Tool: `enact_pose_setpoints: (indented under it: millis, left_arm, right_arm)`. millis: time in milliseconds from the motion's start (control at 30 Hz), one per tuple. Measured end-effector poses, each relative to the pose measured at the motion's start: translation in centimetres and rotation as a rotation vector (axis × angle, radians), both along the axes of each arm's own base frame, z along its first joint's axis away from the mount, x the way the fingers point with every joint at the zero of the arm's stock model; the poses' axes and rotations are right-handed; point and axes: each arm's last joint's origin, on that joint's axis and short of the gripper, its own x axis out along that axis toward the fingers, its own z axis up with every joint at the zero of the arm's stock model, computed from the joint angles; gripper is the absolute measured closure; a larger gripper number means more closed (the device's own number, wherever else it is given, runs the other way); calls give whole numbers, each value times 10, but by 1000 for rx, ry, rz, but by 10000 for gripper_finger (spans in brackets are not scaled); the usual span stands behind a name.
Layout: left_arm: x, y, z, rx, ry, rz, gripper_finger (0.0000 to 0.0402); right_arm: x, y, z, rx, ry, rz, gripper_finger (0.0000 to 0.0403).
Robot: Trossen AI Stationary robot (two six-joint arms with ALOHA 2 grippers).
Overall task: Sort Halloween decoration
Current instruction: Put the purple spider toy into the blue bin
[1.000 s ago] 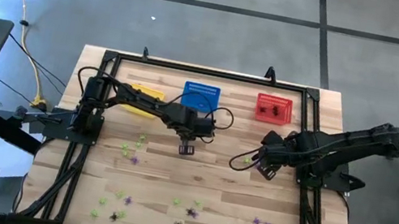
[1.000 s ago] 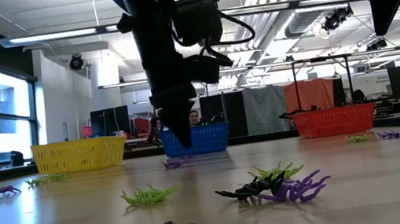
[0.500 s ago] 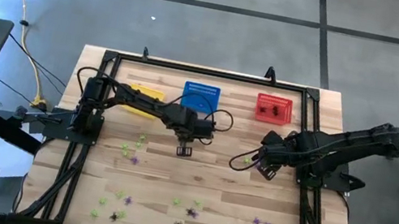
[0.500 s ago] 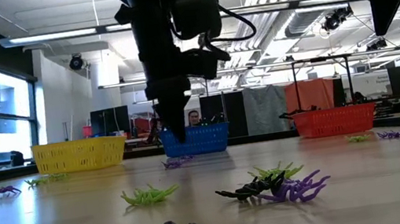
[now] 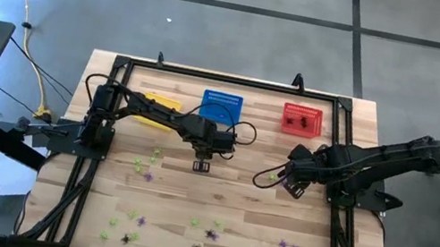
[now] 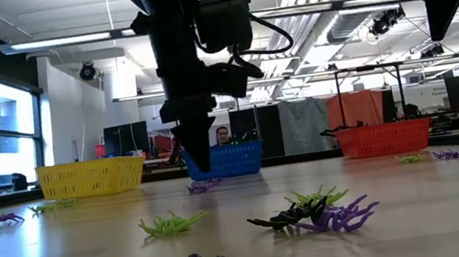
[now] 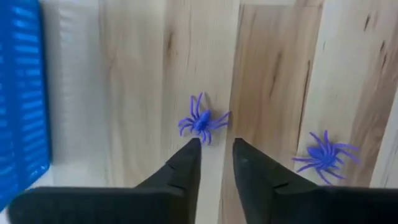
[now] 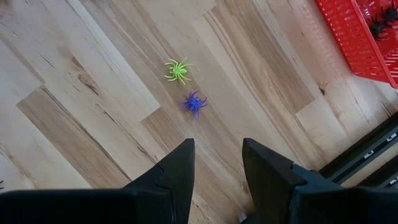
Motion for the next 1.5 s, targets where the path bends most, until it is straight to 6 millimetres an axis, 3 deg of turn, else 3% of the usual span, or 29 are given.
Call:
enact_pose_setpoints:
  millis: [367, 633, 867, 1033, 1267, 1500]
  left_arm:
    - [9, 5, -19, 23, -2, -57, 248]
    - [11, 18, -41, -7, 61, -55, 236]
    - [9, 31, -42, -131, 36, 25, 237]
    - [8, 44, -42, -186, 10, 118, 267]
    - [7, 54, -42, -219, -5, 183, 387]
    - [7, 55, -42, -227, -9, 217, 400]
  right_arm:
    - [0, 0, 0, -1, -2, 8, 273]
    - [1, 0, 0, 0, -5, 8, 273]
    - [1, 0, 0, 0, -5, 8, 273]
    - [1, 0, 0, 0, -7, 8, 273]
    - [1, 0, 0, 1, -9, 8, 273]
    - [1, 0, 0, 1, -11, 8, 273]
